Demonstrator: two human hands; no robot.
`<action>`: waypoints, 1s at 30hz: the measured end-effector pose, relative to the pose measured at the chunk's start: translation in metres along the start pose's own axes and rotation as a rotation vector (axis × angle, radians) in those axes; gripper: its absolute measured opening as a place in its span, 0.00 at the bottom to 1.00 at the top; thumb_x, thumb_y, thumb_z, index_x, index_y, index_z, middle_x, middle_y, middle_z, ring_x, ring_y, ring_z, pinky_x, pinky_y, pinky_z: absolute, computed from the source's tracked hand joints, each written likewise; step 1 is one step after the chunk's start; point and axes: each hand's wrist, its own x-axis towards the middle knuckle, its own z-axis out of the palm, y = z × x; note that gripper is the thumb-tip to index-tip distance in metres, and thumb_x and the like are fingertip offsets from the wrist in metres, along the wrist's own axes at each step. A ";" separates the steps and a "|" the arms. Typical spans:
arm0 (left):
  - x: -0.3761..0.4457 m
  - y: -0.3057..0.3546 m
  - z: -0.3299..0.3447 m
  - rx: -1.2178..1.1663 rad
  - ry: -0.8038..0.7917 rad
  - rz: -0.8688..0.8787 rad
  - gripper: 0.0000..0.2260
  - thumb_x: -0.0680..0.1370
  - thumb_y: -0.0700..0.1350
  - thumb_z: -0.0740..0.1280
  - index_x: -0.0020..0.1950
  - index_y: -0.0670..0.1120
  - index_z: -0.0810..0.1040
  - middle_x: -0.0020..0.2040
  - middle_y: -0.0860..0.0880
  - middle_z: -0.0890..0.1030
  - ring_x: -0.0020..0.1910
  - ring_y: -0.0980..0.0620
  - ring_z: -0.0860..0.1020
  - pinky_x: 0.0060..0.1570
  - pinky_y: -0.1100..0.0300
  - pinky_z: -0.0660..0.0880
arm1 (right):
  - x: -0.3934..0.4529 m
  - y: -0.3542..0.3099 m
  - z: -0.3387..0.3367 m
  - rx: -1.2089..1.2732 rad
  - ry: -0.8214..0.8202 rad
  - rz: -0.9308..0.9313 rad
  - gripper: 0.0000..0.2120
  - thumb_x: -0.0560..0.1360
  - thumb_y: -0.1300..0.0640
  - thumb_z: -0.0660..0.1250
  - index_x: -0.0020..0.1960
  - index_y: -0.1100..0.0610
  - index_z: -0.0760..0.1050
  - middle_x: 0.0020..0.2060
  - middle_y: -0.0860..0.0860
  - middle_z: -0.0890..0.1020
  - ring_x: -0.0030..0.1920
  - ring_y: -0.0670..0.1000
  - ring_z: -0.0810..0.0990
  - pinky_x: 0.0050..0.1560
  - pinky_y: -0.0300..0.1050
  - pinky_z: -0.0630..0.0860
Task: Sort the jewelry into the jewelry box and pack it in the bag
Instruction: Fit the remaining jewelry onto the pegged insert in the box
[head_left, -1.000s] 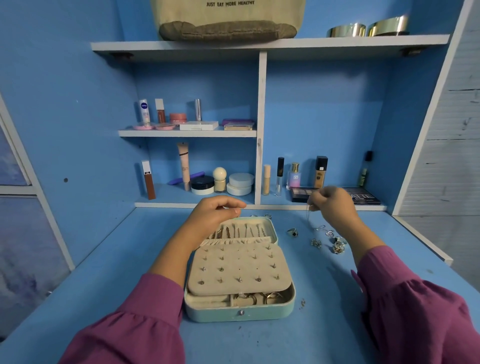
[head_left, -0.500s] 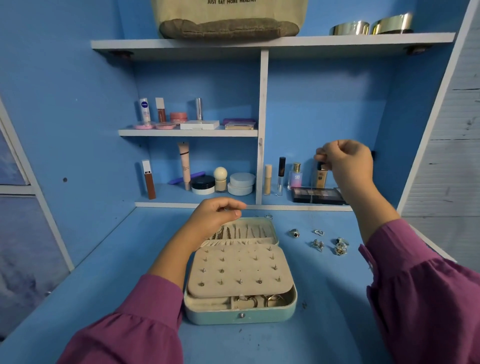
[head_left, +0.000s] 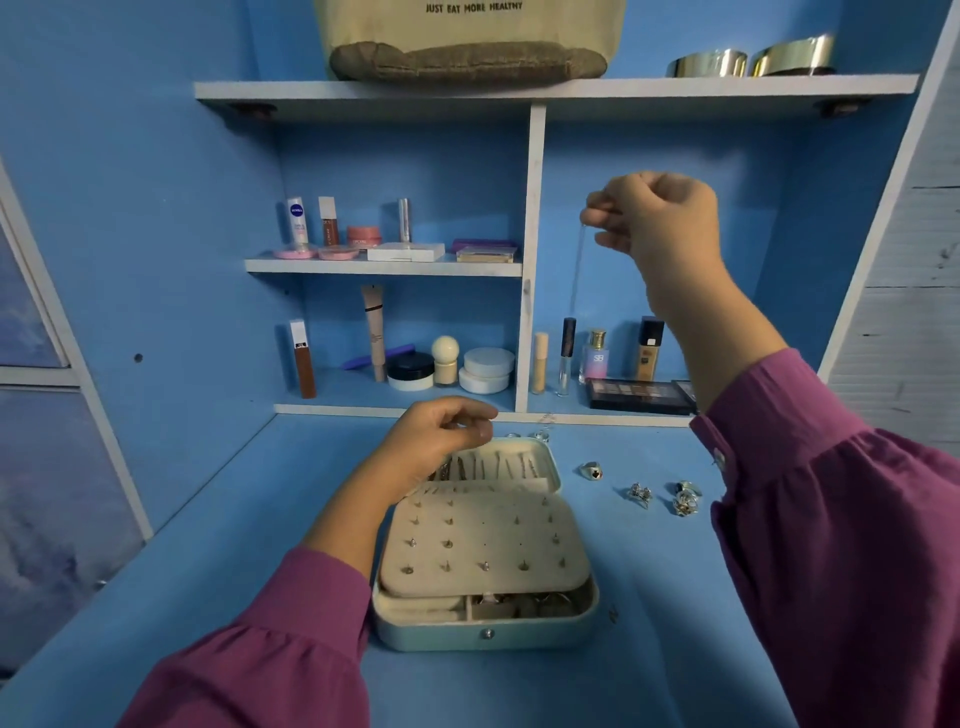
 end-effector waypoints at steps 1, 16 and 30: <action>-0.001 0.001 0.001 -0.023 -0.008 -0.007 0.10 0.74 0.37 0.71 0.54 0.46 0.81 0.52 0.45 0.83 0.54 0.52 0.80 0.56 0.63 0.76 | -0.001 -0.001 0.004 0.019 -0.011 0.010 0.10 0.77 0.64 0.60 0.38 0.59 0.75 0.37 0.54 0.82 0.37 0.47 0.82 0.39 0.38 0.79; 0.002 -0.001 0.005 0.220 -0.012 -0.038 0.05 0.73 0.37 0.72 0.43 0.47 0.83 0.42 0.53 0.83 0.43 0.56 0.81 0.48 0.64 0.78 | -0.041 0.016 0.045 0.135 -0.163 0.161 0.07 0.77 0.64 0.60 0.45 0.65 0.75 0.37 0.55 0.81 0.35 0.47 0.82 0.40 0.39 0.79; 0.012 -0.006 0.011 0.503 -0.048 0.013 0.07 0.74 0.36 0.70 0.44 0.48 0.82 0.40 0.56 0.81 0.42 0.59 0.79 0.43 0.71 0.72 | -0.066 0.057 0.031 0.080 -0.224 0.245 0.08 0.78 0.63 0.60 0.42 0.61 0.74 0.39 0.56 0.82 0.38 0.49 0.82 0.41 0.40 0.79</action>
